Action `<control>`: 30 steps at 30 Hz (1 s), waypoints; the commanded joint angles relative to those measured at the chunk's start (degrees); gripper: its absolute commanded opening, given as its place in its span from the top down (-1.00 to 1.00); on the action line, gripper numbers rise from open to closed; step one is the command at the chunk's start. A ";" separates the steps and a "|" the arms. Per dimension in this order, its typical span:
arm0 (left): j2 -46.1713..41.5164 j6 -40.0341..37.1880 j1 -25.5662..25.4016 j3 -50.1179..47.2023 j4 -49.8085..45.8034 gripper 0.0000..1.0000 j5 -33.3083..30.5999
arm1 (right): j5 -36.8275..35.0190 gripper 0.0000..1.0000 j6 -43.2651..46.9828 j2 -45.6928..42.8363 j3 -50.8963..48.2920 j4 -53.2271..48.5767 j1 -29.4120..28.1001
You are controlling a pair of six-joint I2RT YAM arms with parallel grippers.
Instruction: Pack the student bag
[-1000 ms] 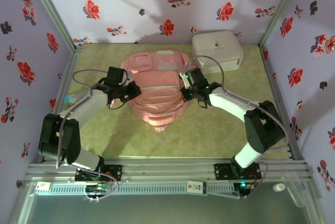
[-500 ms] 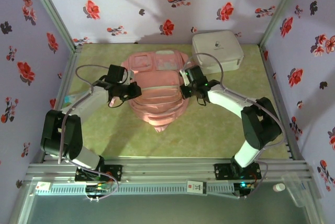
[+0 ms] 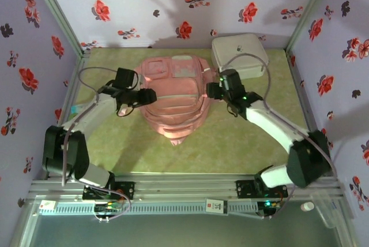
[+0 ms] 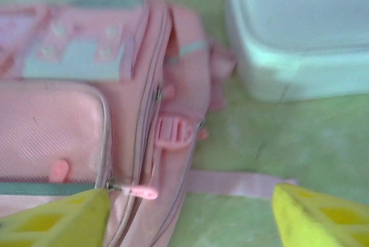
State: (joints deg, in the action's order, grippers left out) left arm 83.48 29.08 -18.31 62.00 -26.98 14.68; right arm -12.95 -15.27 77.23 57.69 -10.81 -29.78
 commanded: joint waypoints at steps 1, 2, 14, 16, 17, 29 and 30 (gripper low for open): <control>-7.27 0.42 0.81 2.98 -2.48 -0.42 -12.08 | -9.76 -0.70 0.59 -7.29 -2.83 2.01 0.47; -8.79 0.32 0.97 2.68 -2.43 -0.52 -15.10 | -11.82 -0.81 1.07 -9.08 -3.53 2.16 0.76; -27.06 -0.22 12.91 -27.11 26.86 -0.99 -46.99 | -34.64 -0.99 5.18 -16.69 -19.64 18.06 11.29; -27.24 -2.37 15.40 -31.47 31.65 -0.99 -48.01 | -35.46 -0.99 5.07 -15.51 -25.19 25.84 14.18; -26.82 -3.64 16.47 -33.00 33.59 -0.99 -48.16 | -35.39 -0.99 4.91 -14.80 -27.42 28.88 15.38; -13.06 -21.98 18.14 -43.10 63.81 -0.99 -37.22 | -25.96 -0.99 5.27 -1.37 -34.21 43.14 22.17; -11.52 -22.81 18.21 -43.99 67.75 -0.99 -34.65 | -23.30 -0.99 6.49 -0.64 -34.94 45.70 22.48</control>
State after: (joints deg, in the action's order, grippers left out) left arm 69.45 12.32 -0.75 20.01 27.42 -26.20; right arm -41.67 -10.46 75.29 24.34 26.11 -8.19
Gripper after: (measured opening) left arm 0.995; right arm 0.993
